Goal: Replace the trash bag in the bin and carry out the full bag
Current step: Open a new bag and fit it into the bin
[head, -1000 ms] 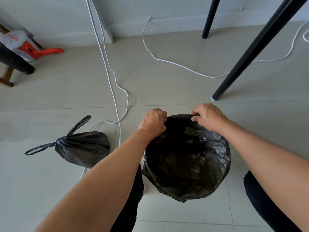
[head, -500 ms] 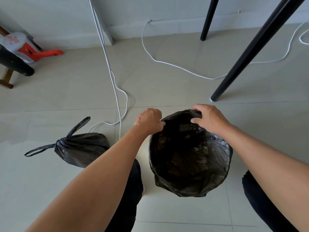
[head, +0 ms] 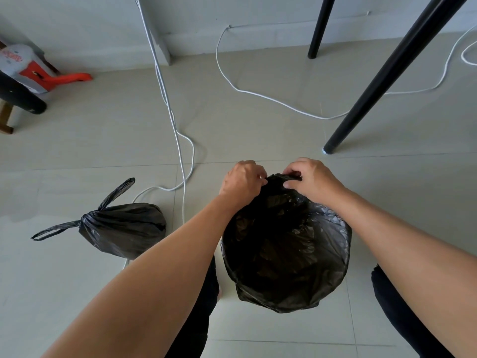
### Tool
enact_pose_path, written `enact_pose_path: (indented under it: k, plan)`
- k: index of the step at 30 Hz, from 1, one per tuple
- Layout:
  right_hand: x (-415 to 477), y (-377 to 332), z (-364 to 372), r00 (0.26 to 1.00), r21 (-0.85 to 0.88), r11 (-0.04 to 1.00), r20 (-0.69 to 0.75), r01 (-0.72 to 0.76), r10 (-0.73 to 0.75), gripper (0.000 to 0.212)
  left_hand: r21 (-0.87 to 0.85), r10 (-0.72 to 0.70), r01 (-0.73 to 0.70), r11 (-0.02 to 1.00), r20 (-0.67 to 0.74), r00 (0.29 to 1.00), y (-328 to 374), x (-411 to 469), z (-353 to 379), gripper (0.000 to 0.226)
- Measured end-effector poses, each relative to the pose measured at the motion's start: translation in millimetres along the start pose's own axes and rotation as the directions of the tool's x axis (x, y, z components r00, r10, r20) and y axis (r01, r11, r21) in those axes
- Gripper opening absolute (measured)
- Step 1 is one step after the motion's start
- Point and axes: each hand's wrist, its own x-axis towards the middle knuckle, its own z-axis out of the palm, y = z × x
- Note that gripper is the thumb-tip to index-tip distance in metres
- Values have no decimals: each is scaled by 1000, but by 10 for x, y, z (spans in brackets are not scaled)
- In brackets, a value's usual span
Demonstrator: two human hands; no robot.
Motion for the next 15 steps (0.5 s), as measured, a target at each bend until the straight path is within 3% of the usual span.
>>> enact_pose_path:
  k: [3, 8, 15]
  plan:
    - [44, 25, -9, 999, 44, 999, -20, -26, 27, 13, -36, -47, 47, 998, -1, 999, -11, 18, -1, 14]
    - [62, 42, -62, 998, 149, 987, -21, -61, 64, 17, -56, -67, 68, 996, 14, 998, -23, 16, -1, 16]
    - [101, -11, -61, 999, -42, 999, 40, 10, -8, 10, 17, 31, -32, 999, 17, 999, -20, -5, 3, 18]
